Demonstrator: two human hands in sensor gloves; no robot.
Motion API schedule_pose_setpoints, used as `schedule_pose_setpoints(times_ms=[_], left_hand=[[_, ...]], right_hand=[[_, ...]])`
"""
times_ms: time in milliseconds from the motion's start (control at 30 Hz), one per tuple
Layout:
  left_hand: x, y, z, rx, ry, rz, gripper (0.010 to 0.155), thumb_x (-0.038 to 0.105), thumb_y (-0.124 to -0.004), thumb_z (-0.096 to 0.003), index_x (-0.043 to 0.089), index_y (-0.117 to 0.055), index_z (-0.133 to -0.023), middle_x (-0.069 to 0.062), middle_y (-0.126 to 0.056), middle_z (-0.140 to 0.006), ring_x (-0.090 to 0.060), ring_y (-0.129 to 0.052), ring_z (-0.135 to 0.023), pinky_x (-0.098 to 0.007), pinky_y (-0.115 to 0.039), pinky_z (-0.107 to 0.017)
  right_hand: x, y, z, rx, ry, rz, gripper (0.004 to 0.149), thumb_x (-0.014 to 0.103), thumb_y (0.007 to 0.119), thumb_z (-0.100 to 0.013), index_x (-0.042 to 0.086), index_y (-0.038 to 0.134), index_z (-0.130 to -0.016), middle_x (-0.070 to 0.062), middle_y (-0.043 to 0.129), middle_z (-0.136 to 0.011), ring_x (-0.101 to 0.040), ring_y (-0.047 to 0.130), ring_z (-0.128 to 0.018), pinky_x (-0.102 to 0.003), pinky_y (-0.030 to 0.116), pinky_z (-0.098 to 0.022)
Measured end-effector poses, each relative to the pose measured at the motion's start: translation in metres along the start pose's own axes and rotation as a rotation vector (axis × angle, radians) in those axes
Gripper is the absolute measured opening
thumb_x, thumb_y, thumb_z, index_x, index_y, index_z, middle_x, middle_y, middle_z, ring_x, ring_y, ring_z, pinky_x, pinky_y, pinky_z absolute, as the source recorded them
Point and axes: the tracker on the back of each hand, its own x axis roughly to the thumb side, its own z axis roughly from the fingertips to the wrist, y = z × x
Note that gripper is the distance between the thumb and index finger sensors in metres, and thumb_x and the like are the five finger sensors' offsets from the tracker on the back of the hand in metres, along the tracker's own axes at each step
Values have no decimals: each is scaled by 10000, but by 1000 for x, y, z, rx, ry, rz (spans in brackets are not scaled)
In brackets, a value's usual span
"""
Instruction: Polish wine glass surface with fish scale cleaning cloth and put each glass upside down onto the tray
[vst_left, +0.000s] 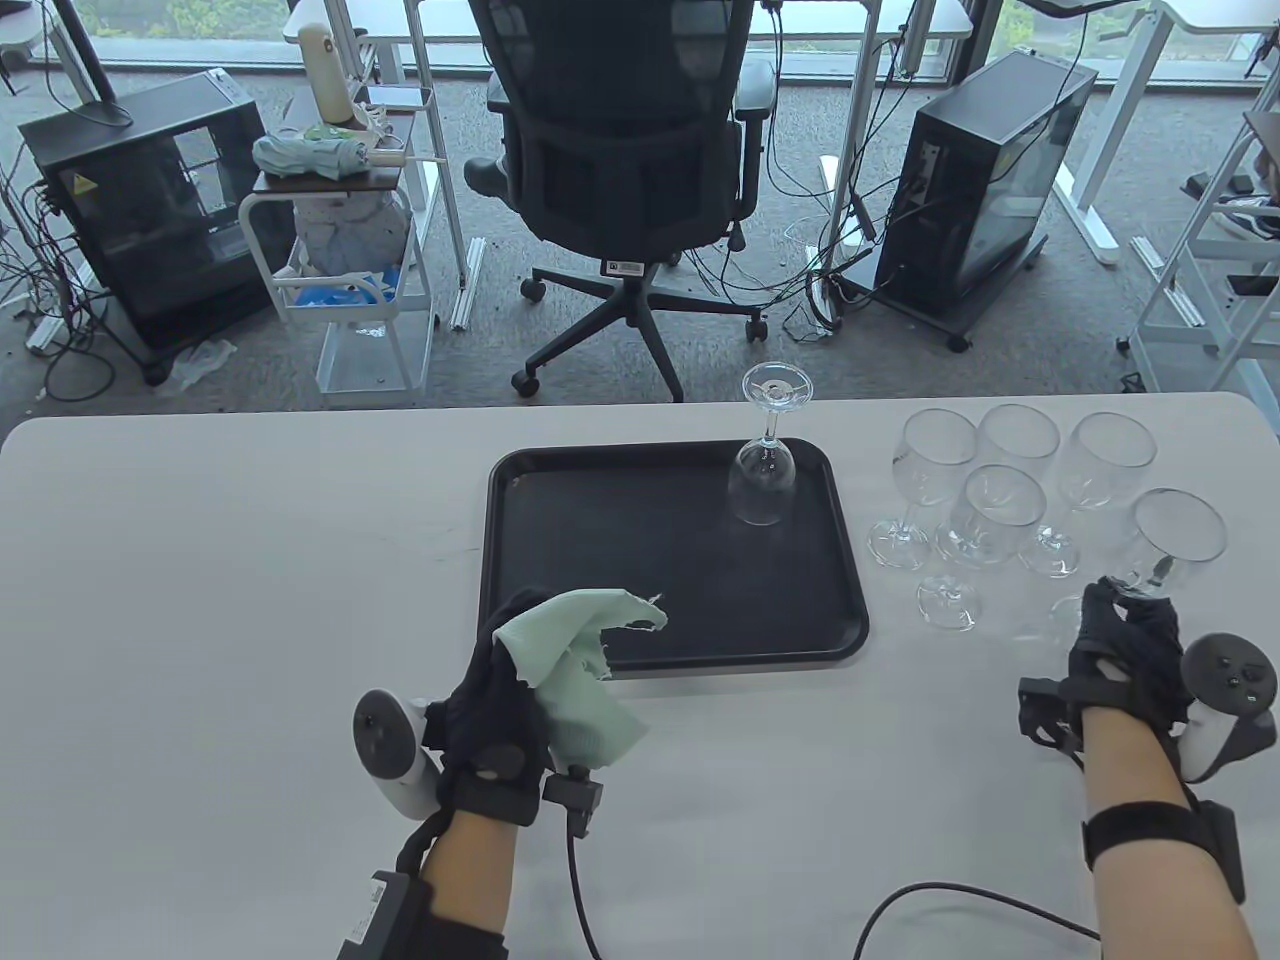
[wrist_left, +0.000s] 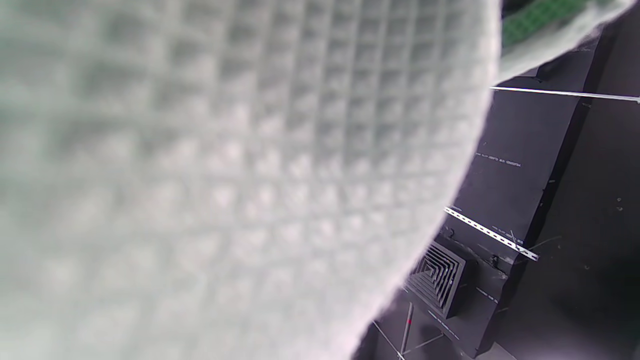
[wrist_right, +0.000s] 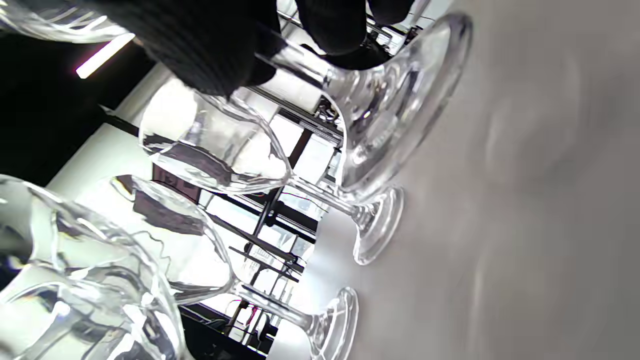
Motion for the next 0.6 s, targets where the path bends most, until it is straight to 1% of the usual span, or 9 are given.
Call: schedule_pose_setpoints(times_ms=[33,67,167,200,267,300,333,467,600], left_hand=[[0,0,0,0,-1,-1,547,581,-580,-563,307,-637,-1033,-52,-606,-1124,-372,-688,-995,-641,-728,-647],[0,-1,1,1,-2,-4,547,581,-581,-563,307,-639,-1032,-54,-608,-1123,-371,-689,-995,-639,-730,-647],[1,-3,2,-1,-1,-4,549,582,-579,-562,308,-635,-1034,-52,-599,-1126,-371,-680,-1000,-643,-722,-652],[1,-3,3,0,0,-5,548,581,-579,-563,307,-635,-1035,-53,-597,-1128,-371,-677,-1002,-644,-718,-655],[2,-5,2,1,-1,-13,549,581,-578,-562,309,-632,-1036,-55,-587,-1131,-371,-664,-1009,-647,-708,-662],[2,-6,2,2,-2,-14,547,581,-578,-562,312,-629,-1037,-54,-584,-1132,-372,-660,-1011,-649,-704,-664],[3,-7,2,1,-4,-13,550,580,-578,-562,310,-627,-1039,-54,-581,-1133,-373,-657,-1013,-653,-700,-665],[5,-13,5,-15,-12,-24,552,581,-577,-561,313,-622,-1041,-57,-570,-1138,-373,-646,-1020,-659,-687,-673],[7,-24,6,-82,-32,-49,555,584,-566,-559,324,-610,-1047,-51,-544,-1151,-369,-604,-1043,-673,-632,-704]], right_hand=[[9,-8,4,-4,-113,52,440,389,778,-535,363,626,-947,-125,682,-1042,-423,472,-1022,-714,413,-671],[22,-13,10,9,-266,124,439,380,782,-534,361,628,-945,-106,751,-996,-398,482,-1029,-709,414,-682],[63,-14,40,50,-666,332,450,378,791,-538,364,631,-958,-79,788,-941,-350,598,-998,-701,470,-684],[77,-10,53,73,-764,370,457,371,808,-535,361,646,-963,-78,793,-919,-343,620,-975,-699,481,-681],[103,4,83,147,-920,453,472,363,848,-525,359,682,-967,-72,832,-892,-328,690,-936,-627,596,-664],[113,11,96,171,-966,488,476,371,860,-521,361,695,-967,-62,851,-886,-318,717,-926,-580,667,-627],[130,25,119,203,-1014,555,480,369,873,-515,350,713,-967,-66,865,-880,-320,734,-917,-550,708,-589],[165,68,175,261,-1033,717,484,383,895,-485,355,754,-947,-45,914,-841,-310,798,-875,-498,758,-545],[188,104,204,300,-991,698,486,377,908,-469,354,774,-935,-48,927,-830,-312,815,-859,-494,765,-529]])
